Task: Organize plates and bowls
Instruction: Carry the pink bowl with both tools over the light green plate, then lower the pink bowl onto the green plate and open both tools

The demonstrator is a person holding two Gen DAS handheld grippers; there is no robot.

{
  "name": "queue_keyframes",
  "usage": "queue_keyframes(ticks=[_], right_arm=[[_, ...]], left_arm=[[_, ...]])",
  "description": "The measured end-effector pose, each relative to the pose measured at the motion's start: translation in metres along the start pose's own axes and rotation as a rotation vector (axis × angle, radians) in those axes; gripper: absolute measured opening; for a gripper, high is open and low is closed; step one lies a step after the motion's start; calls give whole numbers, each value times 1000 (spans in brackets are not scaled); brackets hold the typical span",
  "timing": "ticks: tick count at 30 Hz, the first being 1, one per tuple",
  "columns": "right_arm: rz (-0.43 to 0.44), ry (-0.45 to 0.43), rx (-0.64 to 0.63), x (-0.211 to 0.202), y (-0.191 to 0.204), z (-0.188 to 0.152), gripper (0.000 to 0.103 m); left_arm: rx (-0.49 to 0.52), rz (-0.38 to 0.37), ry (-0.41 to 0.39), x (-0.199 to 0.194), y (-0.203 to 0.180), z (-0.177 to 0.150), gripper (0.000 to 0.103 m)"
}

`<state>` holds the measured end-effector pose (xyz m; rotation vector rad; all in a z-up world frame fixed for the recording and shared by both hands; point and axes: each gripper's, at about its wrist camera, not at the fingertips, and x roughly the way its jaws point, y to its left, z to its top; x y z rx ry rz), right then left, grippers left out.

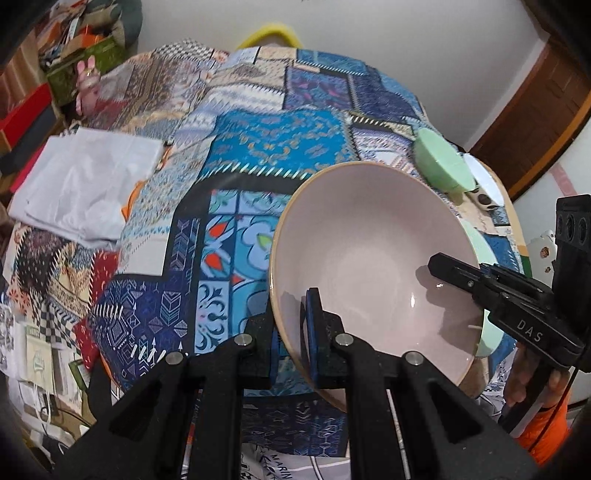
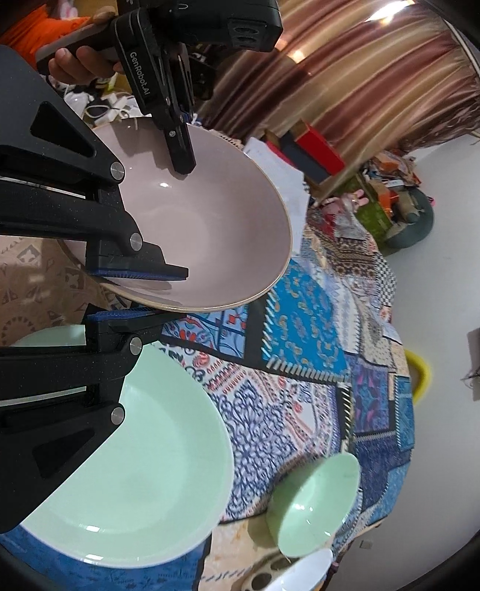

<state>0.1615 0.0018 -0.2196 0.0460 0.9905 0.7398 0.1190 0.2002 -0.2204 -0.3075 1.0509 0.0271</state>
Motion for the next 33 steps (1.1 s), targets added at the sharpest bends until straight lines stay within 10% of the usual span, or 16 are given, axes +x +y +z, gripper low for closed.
queue_keyframes(ticks=[26,33], right_arm=[[-58,97,-73,38,2,-1,15],[-62,48,-72,14,-2,5,19]], left_arm=[[-9,23,74,39,16,-8,14],[1,71,-8,9,14,1,35]])
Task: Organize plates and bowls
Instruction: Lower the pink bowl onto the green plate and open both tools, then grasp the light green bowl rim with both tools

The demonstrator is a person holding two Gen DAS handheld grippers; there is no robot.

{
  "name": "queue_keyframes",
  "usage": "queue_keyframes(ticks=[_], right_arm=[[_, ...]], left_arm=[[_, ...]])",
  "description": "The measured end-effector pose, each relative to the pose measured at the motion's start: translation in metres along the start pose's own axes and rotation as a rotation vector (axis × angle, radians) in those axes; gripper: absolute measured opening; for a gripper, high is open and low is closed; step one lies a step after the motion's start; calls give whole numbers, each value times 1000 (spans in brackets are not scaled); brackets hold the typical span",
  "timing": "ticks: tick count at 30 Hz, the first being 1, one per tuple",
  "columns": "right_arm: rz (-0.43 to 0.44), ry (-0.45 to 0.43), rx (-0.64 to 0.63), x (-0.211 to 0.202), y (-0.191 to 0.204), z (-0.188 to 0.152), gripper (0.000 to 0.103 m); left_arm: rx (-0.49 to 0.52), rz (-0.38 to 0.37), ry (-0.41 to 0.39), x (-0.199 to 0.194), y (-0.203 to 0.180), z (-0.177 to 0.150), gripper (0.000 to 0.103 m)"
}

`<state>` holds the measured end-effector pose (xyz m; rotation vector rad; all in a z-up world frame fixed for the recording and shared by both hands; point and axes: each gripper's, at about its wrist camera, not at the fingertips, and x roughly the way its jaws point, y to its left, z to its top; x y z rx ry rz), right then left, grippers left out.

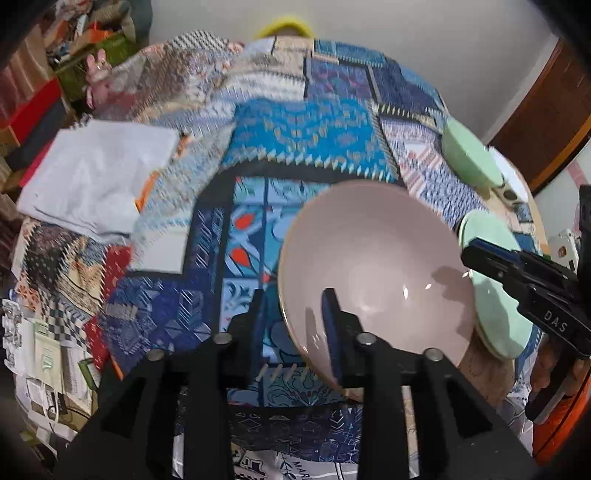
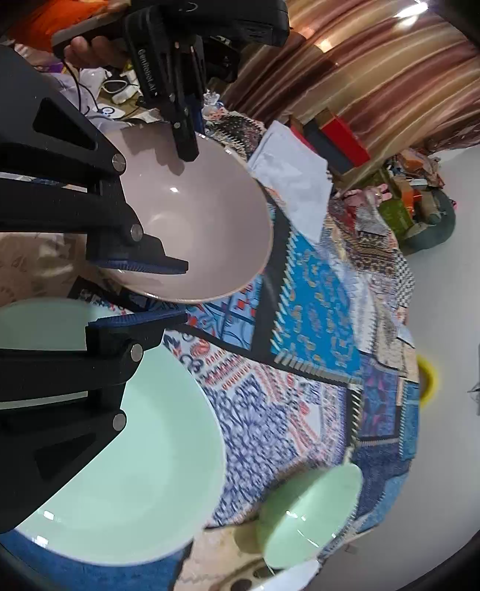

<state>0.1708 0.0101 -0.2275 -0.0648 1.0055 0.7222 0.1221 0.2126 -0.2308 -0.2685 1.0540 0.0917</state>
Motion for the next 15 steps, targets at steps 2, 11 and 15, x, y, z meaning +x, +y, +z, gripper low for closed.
queue_keyframes(ticks=[2,11,15], right_arm=[[-6,-25,-2,-12,-2,2,23],[-75,-157,2,-63,-17,9,41],[-108,-218,28,-85,-34,13,53]], left_arm=[[1,7,-33,-11,-1,5,39],[67,-2,-183,-57,-37,31,58],[108,-19,-226,-68,-62,46,73]])
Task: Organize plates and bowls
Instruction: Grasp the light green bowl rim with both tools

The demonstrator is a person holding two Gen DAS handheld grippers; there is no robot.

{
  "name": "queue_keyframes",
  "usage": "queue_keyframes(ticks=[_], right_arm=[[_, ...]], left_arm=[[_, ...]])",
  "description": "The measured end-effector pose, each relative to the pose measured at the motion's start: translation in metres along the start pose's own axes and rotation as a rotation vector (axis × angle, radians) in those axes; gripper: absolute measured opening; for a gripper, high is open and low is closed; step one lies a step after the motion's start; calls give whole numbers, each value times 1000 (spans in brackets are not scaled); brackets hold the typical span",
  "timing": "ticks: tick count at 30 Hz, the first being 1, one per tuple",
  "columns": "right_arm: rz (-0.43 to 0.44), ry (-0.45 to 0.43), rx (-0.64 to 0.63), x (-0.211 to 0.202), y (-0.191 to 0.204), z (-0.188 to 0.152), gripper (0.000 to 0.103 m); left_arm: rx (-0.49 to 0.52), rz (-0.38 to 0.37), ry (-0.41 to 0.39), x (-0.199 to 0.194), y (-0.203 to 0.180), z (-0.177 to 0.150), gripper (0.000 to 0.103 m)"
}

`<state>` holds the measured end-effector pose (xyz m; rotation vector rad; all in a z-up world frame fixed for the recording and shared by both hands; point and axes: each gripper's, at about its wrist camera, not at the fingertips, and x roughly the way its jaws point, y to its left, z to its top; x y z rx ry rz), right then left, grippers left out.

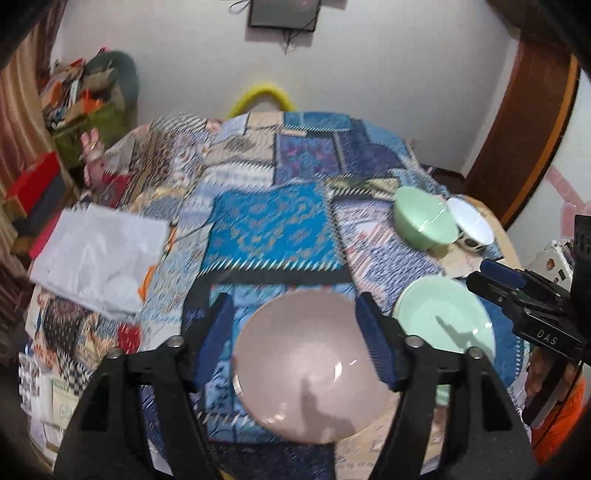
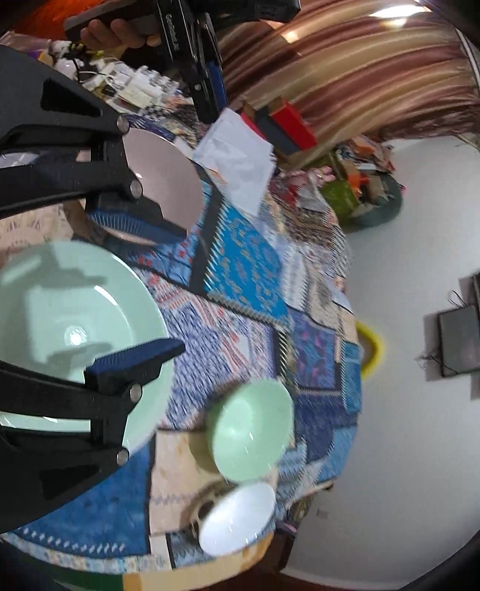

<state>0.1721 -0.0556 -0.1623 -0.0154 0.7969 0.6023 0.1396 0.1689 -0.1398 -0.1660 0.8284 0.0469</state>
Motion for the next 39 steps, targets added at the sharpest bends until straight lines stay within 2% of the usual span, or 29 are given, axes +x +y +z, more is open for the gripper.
queue_keyframes(ticks=[3,7,16,25,30,35,39], right_arm=[[-42,-41,18,-12,-19,7,56],[-95,-81,51,-25,-45,12,66],[-183,-102,116,-28,-105,26,68],[-172,-52,180,8,-148,29,67],[-146,-2,203,38,-161,26,49],[-123,41,249,62,-178,23,34],[-84,65,302,73,-187,19,30]], left_arm=[[19,-19,-13,1,-16,13,86],[44,-50,-14,12,-39,34,93],[98,-91,64,71,-90,73,94],[127,-116,145,143,-125,99,93],[139,-112,168,184,-136,108,93],[156,-133,213,221,-146,110,77],[194,-134,245,249,-158,109,61]])
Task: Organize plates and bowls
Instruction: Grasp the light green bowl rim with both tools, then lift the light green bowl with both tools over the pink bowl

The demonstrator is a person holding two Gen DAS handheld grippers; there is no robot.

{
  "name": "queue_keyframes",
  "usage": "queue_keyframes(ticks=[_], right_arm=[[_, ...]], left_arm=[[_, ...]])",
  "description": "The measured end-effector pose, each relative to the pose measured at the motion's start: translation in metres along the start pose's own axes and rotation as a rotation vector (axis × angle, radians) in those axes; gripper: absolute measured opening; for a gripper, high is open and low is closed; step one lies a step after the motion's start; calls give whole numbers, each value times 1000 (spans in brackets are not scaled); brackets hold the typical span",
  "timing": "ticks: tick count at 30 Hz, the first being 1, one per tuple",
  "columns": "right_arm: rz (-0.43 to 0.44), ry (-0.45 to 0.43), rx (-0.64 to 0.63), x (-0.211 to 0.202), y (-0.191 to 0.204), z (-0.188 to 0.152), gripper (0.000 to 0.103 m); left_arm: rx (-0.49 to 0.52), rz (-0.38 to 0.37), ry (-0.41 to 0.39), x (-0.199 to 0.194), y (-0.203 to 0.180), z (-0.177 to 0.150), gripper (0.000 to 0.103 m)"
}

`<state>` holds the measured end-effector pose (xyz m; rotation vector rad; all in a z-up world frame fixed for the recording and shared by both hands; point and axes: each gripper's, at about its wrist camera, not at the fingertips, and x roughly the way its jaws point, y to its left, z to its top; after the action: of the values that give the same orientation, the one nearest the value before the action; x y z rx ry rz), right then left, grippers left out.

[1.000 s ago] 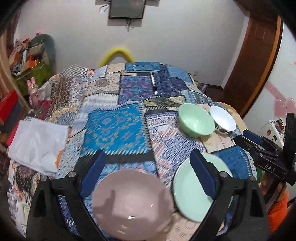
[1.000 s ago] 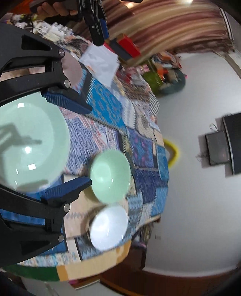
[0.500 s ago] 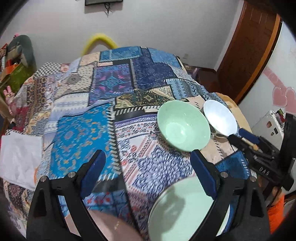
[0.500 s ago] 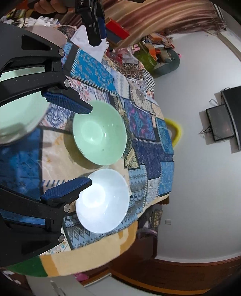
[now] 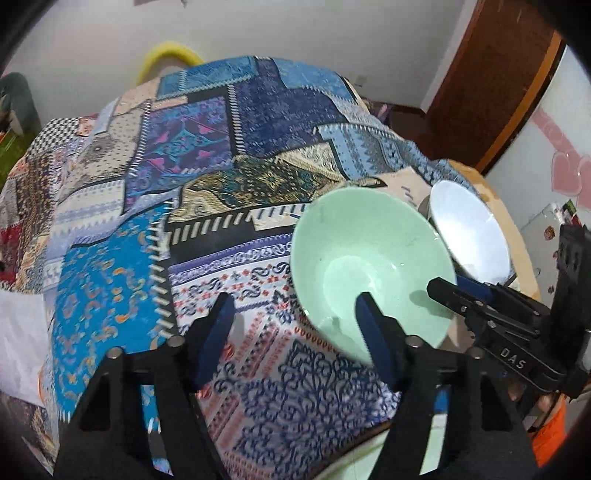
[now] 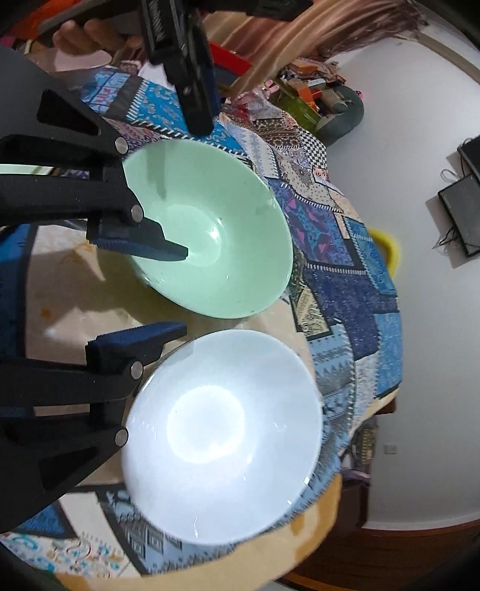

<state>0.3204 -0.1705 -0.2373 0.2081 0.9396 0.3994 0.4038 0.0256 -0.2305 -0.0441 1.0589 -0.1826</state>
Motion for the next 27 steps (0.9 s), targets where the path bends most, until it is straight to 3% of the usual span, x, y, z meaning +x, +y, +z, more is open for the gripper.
queue_keyframes(ticks=[4,8,11,17,27], right_arm=[[1,5,-2,6,3,2,19],[-40,-3,-24,8,10,4,19],[-43,-1,-23,10,8,5,19],[4,16,8,9,6,4,18],[80,58,-50,-5,27,-16,18]], left_arm=[[16,33,14,24,-2,7,45],[0,6,41,41,-1,9,33],[6,-23,76,52,-2,9,13],[28,-8,86,41,-7,0,12],[36,3,107,8,4,-38,14]])
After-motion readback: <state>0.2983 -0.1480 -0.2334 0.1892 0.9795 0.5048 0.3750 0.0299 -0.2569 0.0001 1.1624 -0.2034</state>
